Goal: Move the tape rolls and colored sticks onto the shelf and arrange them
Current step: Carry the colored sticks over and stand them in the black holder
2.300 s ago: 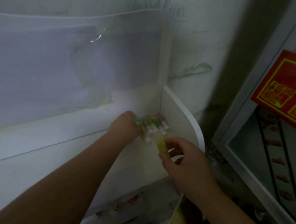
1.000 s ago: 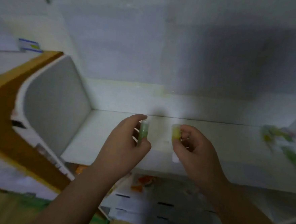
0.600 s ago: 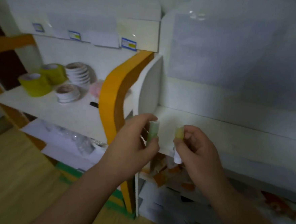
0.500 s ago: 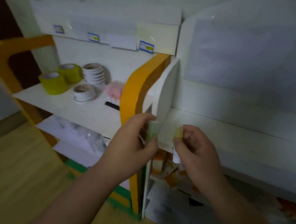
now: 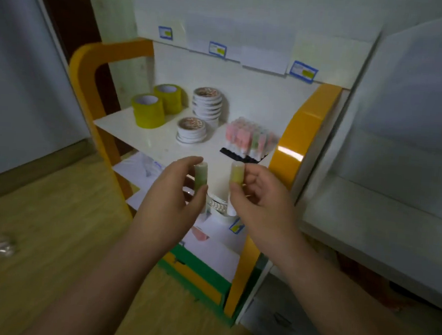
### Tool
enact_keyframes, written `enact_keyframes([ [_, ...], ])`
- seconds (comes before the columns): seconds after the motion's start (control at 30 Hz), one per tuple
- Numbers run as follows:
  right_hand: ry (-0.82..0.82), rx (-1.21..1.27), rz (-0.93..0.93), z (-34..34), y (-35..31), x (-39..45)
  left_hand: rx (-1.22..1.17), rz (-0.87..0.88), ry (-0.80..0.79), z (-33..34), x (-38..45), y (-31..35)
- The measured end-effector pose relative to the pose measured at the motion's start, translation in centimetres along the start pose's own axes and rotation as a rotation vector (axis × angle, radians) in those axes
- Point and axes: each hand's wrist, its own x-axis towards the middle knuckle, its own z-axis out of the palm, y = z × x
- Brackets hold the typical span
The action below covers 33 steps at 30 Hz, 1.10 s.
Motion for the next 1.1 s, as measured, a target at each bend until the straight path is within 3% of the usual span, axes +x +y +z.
enact_keyframes([
  [0.3, 0.055, -0.110, -0.145, 5.9, 1.9, 6.0, 0.019, -0.077, 0.084, -3.0, 5.1, -5.3],
  [0.63, 0.152, 0.038, -0.040, 9.0, 3.5, 14.5, -0.026, 0.034, 0.074, -3.6, 14.8, -10.0],
  [0.83, 0.255, -0.034, 0.061, 9.1, 4.8, 16.6, -0.142, 0.150, -0.028, -2.2, 19.5, -12.1],
  [0.97, 0.423, -0.159, 0.074, 8.8, 6.1, 17.6, -0.239, 0.183, -0.050, -0.1, 23.6, -13.4],
  [1.1, 0.575, -0.236, 0.089, 8.4, 6.5, 17.7, -0.277, 0.243, -0.211, 2.5, 26.5, -13.6],
])
